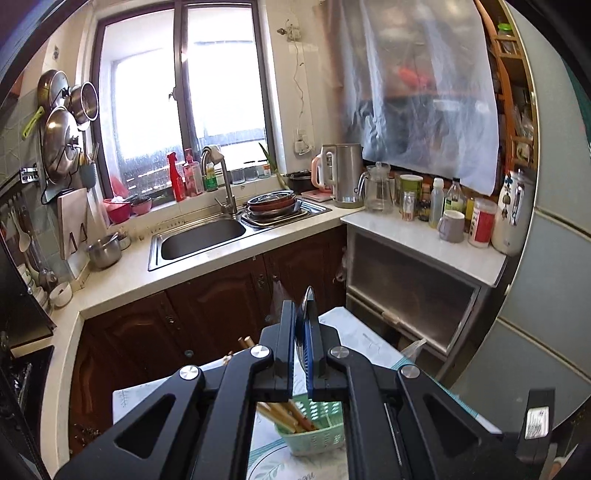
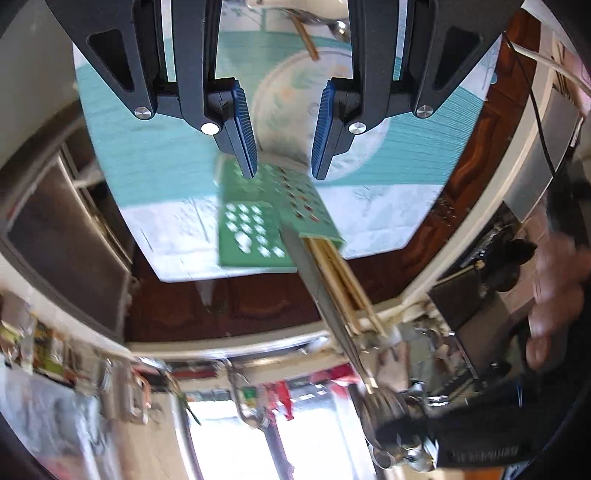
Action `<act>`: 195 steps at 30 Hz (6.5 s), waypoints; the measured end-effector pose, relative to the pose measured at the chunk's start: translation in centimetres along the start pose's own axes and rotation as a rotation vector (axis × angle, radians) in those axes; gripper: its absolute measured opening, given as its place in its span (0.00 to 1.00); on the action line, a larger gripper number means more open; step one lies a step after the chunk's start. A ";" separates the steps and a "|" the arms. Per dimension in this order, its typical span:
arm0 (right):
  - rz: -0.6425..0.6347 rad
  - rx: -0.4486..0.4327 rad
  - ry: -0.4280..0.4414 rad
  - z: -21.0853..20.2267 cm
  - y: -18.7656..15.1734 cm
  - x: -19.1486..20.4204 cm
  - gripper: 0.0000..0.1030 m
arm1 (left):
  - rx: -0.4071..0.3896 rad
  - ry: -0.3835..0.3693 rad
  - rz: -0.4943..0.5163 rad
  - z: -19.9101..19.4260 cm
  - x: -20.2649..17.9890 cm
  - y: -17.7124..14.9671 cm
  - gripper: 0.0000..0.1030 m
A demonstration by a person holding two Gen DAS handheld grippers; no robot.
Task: Organize utensils
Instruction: 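Lower the metal spoon into the green holder and open the left tool, then move the right tool down to the white ceramic spoon, then close the right tool on the white ceramic spoon, then lift the ceramic spoon with the right tool up over the green holder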
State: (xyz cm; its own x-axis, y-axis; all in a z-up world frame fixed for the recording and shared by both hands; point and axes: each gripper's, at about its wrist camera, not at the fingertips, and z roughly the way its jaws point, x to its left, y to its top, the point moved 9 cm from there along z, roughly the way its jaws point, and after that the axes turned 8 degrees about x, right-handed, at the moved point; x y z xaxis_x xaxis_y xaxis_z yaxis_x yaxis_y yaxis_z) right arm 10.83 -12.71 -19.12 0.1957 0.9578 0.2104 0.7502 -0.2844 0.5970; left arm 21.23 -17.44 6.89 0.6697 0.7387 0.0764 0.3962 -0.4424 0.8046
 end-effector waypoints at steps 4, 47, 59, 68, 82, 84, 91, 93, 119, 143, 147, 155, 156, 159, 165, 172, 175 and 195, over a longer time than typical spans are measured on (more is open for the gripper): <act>0.034 0.026 -0.013 0.6 -1.4 -1.5 0.30 | -0.015 0.018 0.000 1.6 -0.1 1.0 0.02; -0.137 0.207 -0.028 6.0 -7.8 -1.3 0.30 | 0.253 -0.128 0.048 2.1 -1.5 -11.7 0.23; -0.349 0.364 -0.034 5.5 -14.5 1.2 0.25 | 0.607 -0.251 0.012 2.8 -2.2 -27.3 0.25; -0.582 0.390 -0.072 4.6 -17.8 4.1 0.25 | 0.684 -0.279 -0.031 2.4 -2.6 -31.6 0.25; -1.195 0.283 -0.036 5.7 -20.4 7.5 0.25 | 0.769 -0.126 -0.384 2.7 -1.5 -36.0 0.25; -1.217 0.293 0.007 5.6 -20.9 7.6 0.25 | 0.762 -0.108 -0.403 2.6 -1.5 -36.3 0.25; -1.251 0.286 0.058 6.3 -22.0 8.9 0.35 | 0.755 -0.053 -0.477 1.5 -0.5 -37.1 0.25; -1.258 0.283 0.041 6.9 -22.5 9.4 0.35 | 0.754 -0.047 -0.483 1.0 -0.2 -37.4 0.25; -1.075 0.380 0.029 9.5 -19.9 9.2 0.49 | 0.798 -0.143 -0.464 1.0 0.3 -39.0 0.26; -0.545 0.565 0.314 10.1 -12.7 8.0 0.03 | 0.768 -0.209 -0.469 1.3 -1.1 -37.9 0.27; -0.415 0.558 0.375 9.6 -11.3 6.9 0.03 | 0.760 -0.342 -0.451 1.7 -3.1 -37.4 0.30; -0.185 0.493 0.505 7.4 -7.7 5.9 0.03 | 0.701 -0.468 -0.459 1.7 -5.2 -34.7 0.36; -0.163 0.475 0.519 7.2 -7.0 5.9 0.03 | 0.691 -0.461 -0.452 1.7 -5.2 -34.1 0.36; -0.086 0.396 0.559 6.0 -3.7 5.2 0.03 | 0.651 -0.442 -0.439 1.8 -4.8 -31.6 0.36; 0.025 0.138 0.594 2.8 5.8 3.3 0.03 | 0.534 -0.398 -0.400 2.1 -4.0 -25.1 0.36; 0.108 -0.130 0.551 2.0 16.3 -0.4 0.03 | 0.475 -0.353 -0.384 3.3 -4.1 -21.1 0.37; 0.136 -0.177 0.587 3.3 18.7 -1.4 0.03 | 0.495 -0.344 -0.381 4.2 -4.9 -21.6 0.37; 0.073 -0.332 0.674 13.0 14.8 -4.3 0.03 | 0.575 -0.301 -0.437 8.5 -3.9 -27.1 0.37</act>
State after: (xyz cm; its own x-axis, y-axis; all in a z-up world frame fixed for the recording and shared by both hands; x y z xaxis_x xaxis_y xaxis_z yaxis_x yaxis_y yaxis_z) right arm 29.33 -20.49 -21.24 -0.2714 0.7338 0.6228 0.4993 -0.4459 0.7429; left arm 13.22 -12.63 -20.24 0.4867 0.7733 -0.4064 0.8715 -0.3978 0.2868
